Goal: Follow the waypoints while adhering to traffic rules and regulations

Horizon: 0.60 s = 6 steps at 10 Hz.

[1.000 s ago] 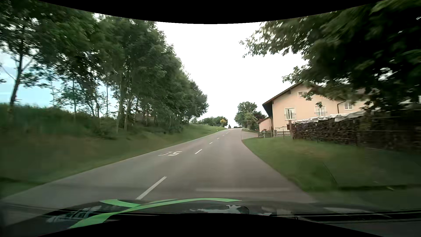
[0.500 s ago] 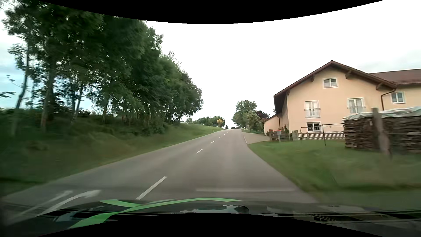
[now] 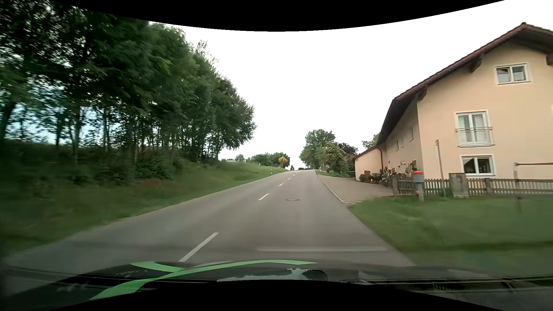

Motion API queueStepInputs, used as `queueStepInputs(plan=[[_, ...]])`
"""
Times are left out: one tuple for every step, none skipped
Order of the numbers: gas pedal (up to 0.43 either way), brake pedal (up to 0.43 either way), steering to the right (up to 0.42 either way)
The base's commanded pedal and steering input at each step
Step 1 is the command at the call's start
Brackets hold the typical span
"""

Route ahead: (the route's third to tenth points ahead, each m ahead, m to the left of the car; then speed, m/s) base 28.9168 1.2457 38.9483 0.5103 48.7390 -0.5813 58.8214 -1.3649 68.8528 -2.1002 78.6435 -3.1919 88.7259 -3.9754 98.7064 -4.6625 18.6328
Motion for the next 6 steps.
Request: queueStepInputs(plan=[[0.331, 0.000, 0.015], [0.331, 0.000, 0.015], [0.331, 0.000, 0.015], [0.331, 0.000, 0.015], [0.331, 0.000, 0.015], [0.331, 0.000, 0.013]])
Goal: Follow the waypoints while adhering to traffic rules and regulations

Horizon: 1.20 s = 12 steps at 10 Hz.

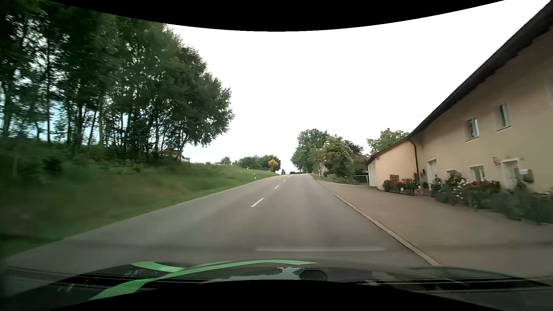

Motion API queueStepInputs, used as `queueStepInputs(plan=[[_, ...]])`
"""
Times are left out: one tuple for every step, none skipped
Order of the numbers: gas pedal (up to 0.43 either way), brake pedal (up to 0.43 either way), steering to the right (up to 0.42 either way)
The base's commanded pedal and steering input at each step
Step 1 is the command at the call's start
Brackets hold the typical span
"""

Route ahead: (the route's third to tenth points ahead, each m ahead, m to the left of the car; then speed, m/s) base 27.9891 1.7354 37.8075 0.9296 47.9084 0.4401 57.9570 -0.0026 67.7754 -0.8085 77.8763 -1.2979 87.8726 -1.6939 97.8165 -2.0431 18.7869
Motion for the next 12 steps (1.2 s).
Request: queueStepInputs(plan=[[0.331, 0.000, 0.011], [0.331, 0.000, 0.009], [0.331, 0.000, 0.009], [0.311, 0.000, 0.009], [0.299, 0.000, 0.009], [0.299, 0.000, 0.009], [0.299, 0.000, 0.008], [0.311, 0.000, 0.008], [0.311, 0.000, 0.007], [0.299, 0.000, 0.005], [0.287, 0.000, 0.002], [0.287, 0.000, 0.002]])
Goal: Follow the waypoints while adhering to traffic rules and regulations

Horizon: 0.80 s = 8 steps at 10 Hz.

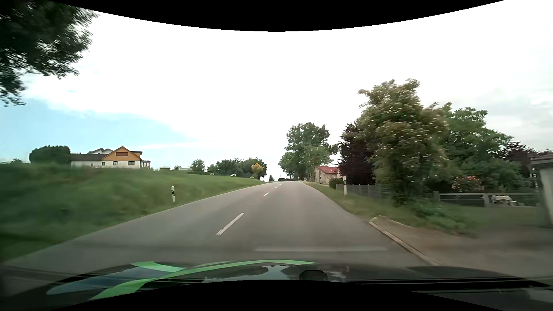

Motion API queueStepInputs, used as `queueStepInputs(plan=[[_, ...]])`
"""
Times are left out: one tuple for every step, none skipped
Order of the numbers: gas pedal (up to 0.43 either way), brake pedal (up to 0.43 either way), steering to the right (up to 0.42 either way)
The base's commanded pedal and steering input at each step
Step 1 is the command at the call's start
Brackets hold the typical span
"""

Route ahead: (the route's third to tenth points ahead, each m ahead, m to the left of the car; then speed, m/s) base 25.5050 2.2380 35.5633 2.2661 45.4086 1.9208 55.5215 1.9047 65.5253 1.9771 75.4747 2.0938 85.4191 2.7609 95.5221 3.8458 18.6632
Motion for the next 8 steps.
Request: queueStepInputs(plan=[[0.260, 0.000, 0.001], [0.197, 0.000, 0.000], [0.197, 0.000, -0.001], [0.197, 0.000, -0.001], [0.197, 0.000, -0.002], [0.197, 0.000, -0.002], [0.197, 0.000, -0.002], [0.189, 0.000, -0.002]])
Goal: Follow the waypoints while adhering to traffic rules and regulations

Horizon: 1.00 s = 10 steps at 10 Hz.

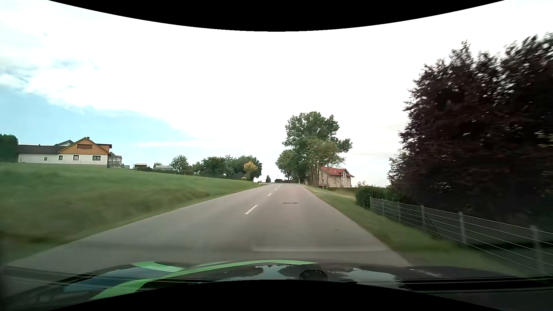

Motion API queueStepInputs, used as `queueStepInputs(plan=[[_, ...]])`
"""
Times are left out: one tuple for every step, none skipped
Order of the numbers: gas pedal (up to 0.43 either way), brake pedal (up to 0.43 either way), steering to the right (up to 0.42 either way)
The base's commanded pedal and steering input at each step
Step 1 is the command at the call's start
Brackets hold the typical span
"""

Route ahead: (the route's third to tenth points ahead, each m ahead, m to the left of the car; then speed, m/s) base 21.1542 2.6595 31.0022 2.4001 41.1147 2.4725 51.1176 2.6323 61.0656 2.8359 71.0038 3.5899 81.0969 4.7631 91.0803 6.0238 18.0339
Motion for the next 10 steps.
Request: queueStepInputs(plan=[[0.189, 0.000, -0.003], [0.189, 0.000, -0.003], [0.189, 0.000, -0.003], [0.189, 0.000, -0.002], [0.177, 0.000, -0.002], [0.177, 0.000, -0.003], [0.177, 0.000, -0.002], [0.177, 0.000, -0.003], [0.177, 0.000, -0.002], [0.177, 0.000, -0.002]])
